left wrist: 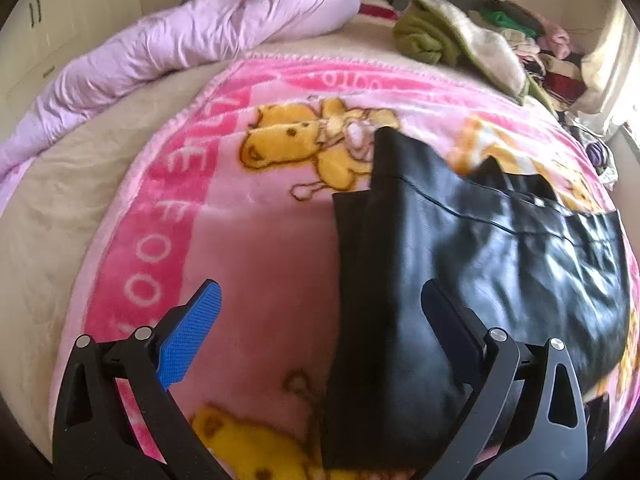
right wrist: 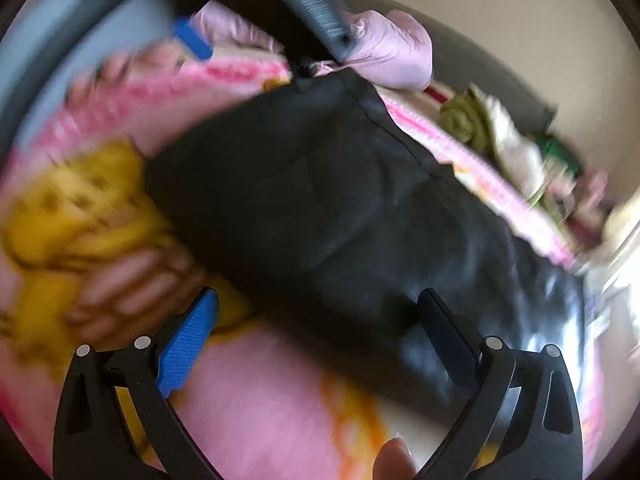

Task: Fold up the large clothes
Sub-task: 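Close both grippers on the side edge of the folded black jacket, then lift the jacket edge with both grippers and fold it over the jacket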

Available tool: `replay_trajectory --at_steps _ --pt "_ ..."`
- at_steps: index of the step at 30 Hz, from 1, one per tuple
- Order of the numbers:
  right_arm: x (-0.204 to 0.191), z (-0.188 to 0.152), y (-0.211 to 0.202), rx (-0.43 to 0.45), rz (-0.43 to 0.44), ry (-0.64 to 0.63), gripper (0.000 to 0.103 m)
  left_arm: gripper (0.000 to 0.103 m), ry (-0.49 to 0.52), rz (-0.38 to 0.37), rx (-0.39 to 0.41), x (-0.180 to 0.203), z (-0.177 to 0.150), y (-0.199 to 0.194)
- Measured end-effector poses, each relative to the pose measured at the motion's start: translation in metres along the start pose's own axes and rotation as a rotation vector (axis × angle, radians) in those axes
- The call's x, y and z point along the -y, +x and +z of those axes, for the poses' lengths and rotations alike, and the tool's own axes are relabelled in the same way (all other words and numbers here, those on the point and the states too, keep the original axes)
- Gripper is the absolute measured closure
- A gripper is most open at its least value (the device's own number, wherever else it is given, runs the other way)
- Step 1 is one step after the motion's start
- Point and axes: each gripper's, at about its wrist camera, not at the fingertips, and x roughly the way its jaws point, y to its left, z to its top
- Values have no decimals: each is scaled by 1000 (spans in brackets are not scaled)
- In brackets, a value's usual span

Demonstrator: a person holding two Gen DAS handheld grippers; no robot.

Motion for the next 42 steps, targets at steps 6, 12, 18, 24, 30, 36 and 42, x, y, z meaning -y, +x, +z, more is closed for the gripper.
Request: replay_trajectory --at_steps 6,12,18,24,30,36,42 --pt "-12 28 31 -23 -81 -68 4 9 -78 -98 -87 -19 10 29" --pt "-27 32 12 137 -189 -153 59 9 -98 -166 -111 -27 10 36" --pt "-10 15 -14 196 -133 -44 77 9 -32 -192 -121 -14 -1 23" --pt "13 0 -74 258 17 119 80 9 -60 -416 -155 -12 -35 -17" --pt "-6 -22 -141 325 147 144 81 10 -95 -499 -57 -16 -82 -95" --pt "15 -29 -171 372 286 266 81 21 -147 -503 58 -9 -93 -151" --pt "84 -58 -173 408 439 561 83 21 -111 -528 120 43 -79 -173"
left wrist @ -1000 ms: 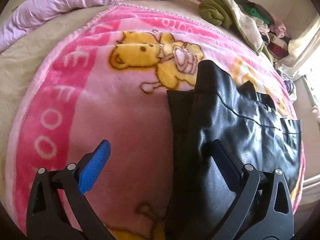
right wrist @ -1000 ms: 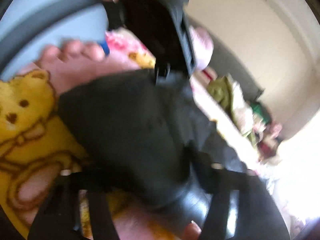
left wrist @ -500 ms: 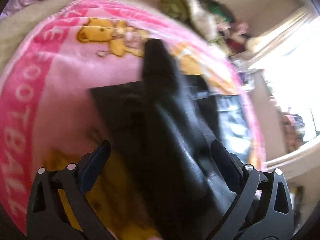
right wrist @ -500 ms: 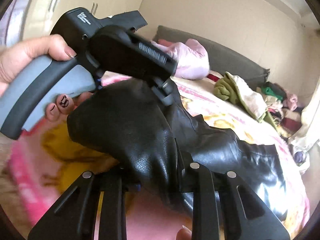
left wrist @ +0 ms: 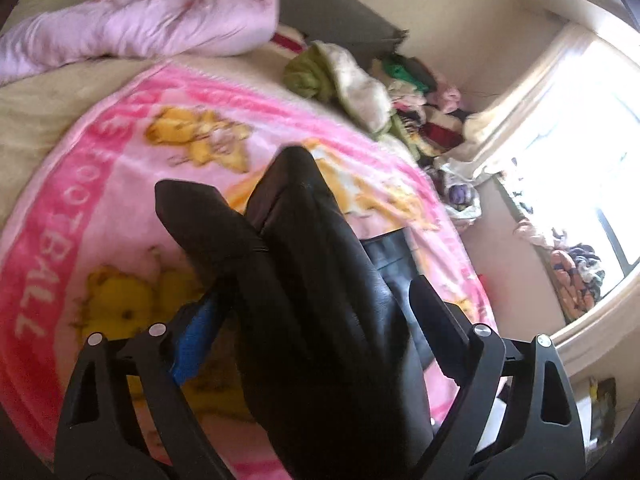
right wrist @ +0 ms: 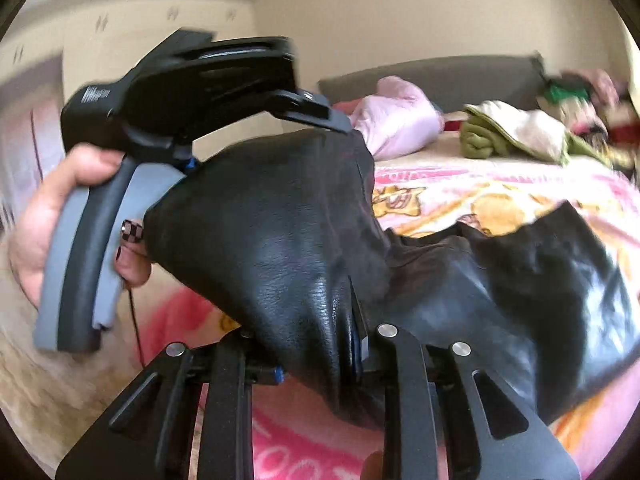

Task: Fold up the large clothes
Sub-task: 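Lift the jacket edge with both grippers and fold it over the jacket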

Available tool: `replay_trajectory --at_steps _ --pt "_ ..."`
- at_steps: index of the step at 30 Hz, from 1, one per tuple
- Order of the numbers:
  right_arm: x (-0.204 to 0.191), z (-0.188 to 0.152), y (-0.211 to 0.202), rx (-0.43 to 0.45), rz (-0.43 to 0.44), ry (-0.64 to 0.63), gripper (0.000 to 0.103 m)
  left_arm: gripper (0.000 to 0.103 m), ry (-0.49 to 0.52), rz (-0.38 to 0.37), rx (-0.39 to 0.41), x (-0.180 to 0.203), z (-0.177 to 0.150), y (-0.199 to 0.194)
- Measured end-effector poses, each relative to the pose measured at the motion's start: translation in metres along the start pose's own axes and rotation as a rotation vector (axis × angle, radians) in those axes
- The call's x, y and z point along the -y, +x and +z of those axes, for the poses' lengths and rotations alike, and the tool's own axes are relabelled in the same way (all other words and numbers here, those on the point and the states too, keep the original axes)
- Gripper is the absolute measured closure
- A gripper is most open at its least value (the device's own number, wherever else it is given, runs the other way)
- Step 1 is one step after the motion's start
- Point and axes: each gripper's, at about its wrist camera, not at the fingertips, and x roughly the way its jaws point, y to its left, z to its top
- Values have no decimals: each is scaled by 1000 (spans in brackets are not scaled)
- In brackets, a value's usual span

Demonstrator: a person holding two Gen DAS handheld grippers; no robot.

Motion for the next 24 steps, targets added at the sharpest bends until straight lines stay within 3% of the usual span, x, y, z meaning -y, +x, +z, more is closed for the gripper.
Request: replay_trajectory --at_steps 8,13,16,20,24 --pt "85 21 -54 110 25 223 84 18 40 -108 73 77 14 22" --pt "160 17 -80 137 -14 373 84 16 9 -99 111 85 10 39" --pt "208 8 -83 134 -32 485 84 16 45 -10 89 81 -1 59" --pt "250 -26 -81 87 -44 639 84 13 54 81 -41 69 -30 103" --pt "272 -52 -70 -14 55 752 80 13 82 154 -192 60 -64 156"
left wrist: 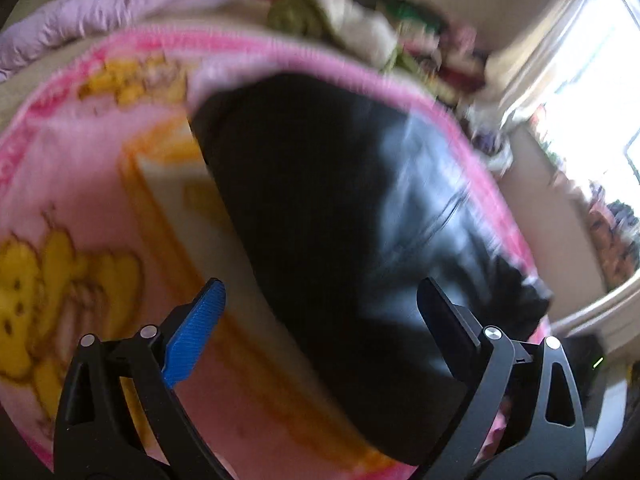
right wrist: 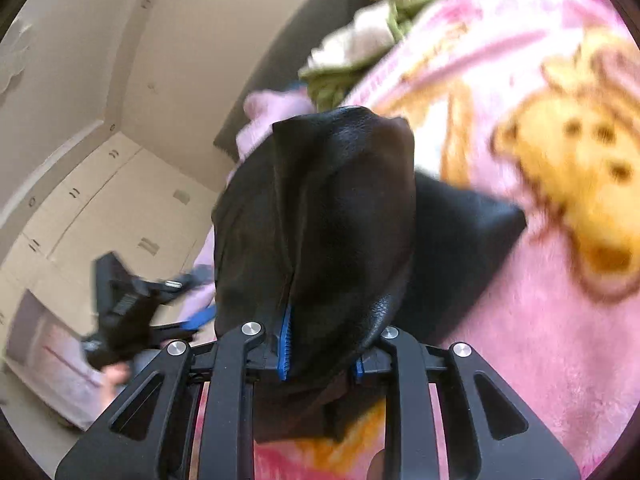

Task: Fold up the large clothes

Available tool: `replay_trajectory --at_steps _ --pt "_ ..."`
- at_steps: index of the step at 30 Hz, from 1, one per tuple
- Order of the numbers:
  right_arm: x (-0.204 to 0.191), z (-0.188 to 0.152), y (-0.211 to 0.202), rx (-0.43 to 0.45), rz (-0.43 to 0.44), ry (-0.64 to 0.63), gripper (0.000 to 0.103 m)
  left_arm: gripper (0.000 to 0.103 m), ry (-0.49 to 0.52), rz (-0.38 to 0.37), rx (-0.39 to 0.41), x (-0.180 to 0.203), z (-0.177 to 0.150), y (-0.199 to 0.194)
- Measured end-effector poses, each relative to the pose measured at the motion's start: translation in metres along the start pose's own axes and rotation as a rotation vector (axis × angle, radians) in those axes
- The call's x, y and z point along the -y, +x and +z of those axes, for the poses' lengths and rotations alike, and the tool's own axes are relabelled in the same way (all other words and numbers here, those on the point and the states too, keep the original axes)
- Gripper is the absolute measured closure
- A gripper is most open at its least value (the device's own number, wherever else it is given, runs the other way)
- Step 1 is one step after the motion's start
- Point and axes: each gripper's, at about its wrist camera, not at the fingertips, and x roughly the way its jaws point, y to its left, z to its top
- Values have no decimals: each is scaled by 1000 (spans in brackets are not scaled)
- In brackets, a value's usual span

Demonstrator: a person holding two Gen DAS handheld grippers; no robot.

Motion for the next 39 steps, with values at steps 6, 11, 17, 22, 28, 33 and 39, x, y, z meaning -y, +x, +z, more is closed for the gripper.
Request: replay_trajectory --at_steps 6,11,17,22,28,33,39 --pt "-25 35 -18 -11 -93 -137 6 12 2 -5 25 0 -5 6" --pt "-30 83 -1 -108 -156 -134 6 12 25 1 28 2 -6 4" --pt "-42 95 39 -243 -225 -230 71 11 42 18 36 5 -4 4" --pt "-53 82 24 -194 -210 -373 77 10 23 -3 53 4 -7 -2" --pt "-3 71 39 -270 -340 -338 52 9 -31 -54 16 -3 -18 8" --pt "-13 78 39 -331 -289 -377 12 9 -95 -84 1 -15 -15 8" --pt "27 80 70 -477 -206 -213 11 8 -160 -148 -54 -21 -14 26"
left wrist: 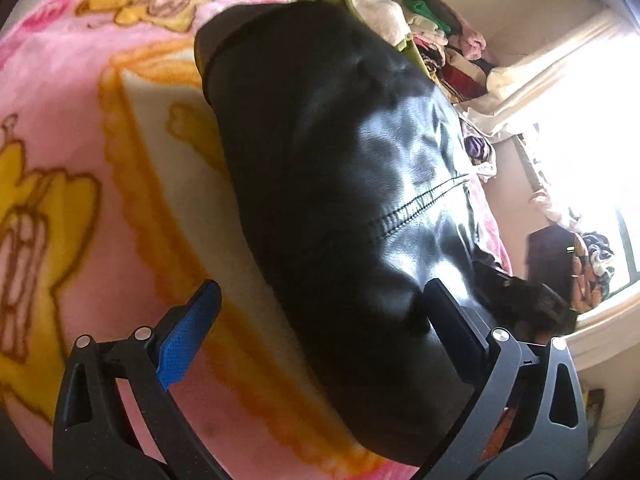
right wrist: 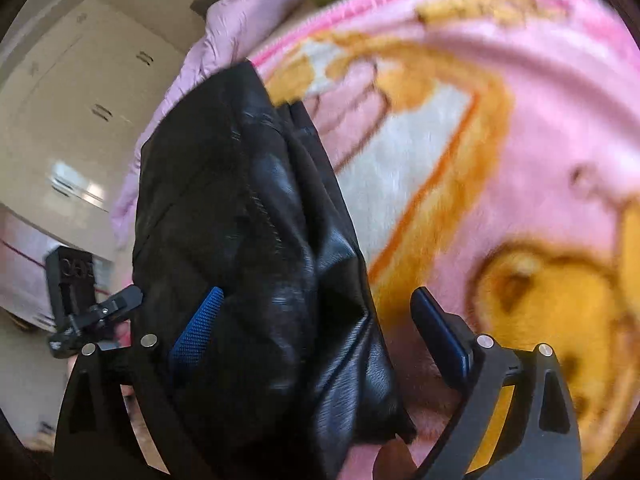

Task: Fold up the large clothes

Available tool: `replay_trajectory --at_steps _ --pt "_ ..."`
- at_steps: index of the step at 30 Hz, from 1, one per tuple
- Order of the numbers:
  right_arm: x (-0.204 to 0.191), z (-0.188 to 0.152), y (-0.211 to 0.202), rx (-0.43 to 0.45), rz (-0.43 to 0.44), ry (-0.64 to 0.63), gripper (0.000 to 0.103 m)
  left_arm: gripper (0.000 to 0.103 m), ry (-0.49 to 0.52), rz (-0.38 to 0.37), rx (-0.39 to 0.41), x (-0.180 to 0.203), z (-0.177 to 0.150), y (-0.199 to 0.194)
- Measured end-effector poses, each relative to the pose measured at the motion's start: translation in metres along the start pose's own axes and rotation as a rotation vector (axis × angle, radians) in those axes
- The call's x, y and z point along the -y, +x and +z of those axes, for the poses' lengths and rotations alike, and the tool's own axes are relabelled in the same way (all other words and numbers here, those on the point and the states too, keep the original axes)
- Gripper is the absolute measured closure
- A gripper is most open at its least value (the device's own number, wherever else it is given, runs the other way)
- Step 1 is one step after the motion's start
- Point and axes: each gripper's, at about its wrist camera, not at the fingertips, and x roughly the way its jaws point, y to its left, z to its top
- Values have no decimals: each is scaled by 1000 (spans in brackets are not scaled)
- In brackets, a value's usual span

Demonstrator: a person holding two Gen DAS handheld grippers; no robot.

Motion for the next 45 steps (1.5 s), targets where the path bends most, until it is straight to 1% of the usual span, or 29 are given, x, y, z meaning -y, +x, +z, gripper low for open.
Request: replay_trajectory --at_steps 1,2,3,4,5,8,10,11,13,14,16,17,20,21,22,23,24,26,29,33,35,37,38,40,41,42,43,44,45 --pt "3 -3 2 8 11 10 13 8 -2 -13 -15 0 3 5" --pt "3 -8 3 23 17 13 20 8 1 -20 -27 0 6 8" --pt "0 -12 3 35 30 22 36 8 8 -21 -39 0 11 12" --pt "-3 -17 2 54 41 41 38 8 15 -20 -52 1 15 16" --pt "-11 -26 0 97 25 45 40 8 28 -17 -60 1 24 19" --pt "-38 -52 0 164 -30 83 40 8 53 31 -72 4 47 23" --pt "-63 -76 4 228 -67 146 40 8 65 55 -60 6 61 22" --pt "-79 -90 9 252 -73 174 40 8 93 70 -48 8 68 21" --pt "-99 -110 17 321 -111 192 40 10 129 89 -27 8 77 17" --pt "-107 -116 20 367 -144 169 38 10 156 111 -9 9 78 12" --pt "-113 -118 19 393 -176 113 36 11 206 132 -4 14 70 6" --pt "-112 -118 14 389 -168 102 35 11 233 139 2 16 65 5" --pt "-100 -114 -9 361 -127 114 26 10 314 165 41 26 45 -7" --pt "-100 -111 -22 364 -138 99 21 10 330 168 51 27 40 -10" --pt "-102 -107 -30 373 -159 83 20 10 343 176 64 30 34 -13" --pt "-104 -103 -45 412 -201 65 20 10 349 184 71 29 31 -16" --pt "-105 -97 -54 433 -217 59 18 10 356 195 79 31 28 -17" --pt "-107 -81 -59 404 -207 42 17 10 381 216 97 31 21 -23" --pt "-110 -57 -53 383 -221 29 17 10 406 247 122 38 19 -29" --pt "-120 -27 -24 326 -280 -15 19 10 426 282 139 40 14 -35" --pt "-122 -20 -10 291 -315 -25 20 10 434 291 145 39 12 -37" --pt "-122 -18 -3 271 -319 -36 23 10 439 301 142 37 10 -38" --pt "-123 -17 1 266 -320 -42 27 10 438 304 142 37 9 -39" --pt "-121 -18 3 267 -300 -45 40 10 436 297 141 35 9 -40" --pt "-120 -19 4 267 -275 -53 72 10 434 297 140 36 8 -41" --pt "-122 -19 3 271 -265 -58 80 10 435 299 142 36 8 -41" --pt "-122 -20 1 283 -249 -59 85 10 437 298 142 36 7 -41" --pt "-123 -21 -3 299 -211 -60 91 10 437 292 140 35 8 -40" --pt "-122 -23 -9 321 -185 -57 93 10 436 285 137 35 7 -40"
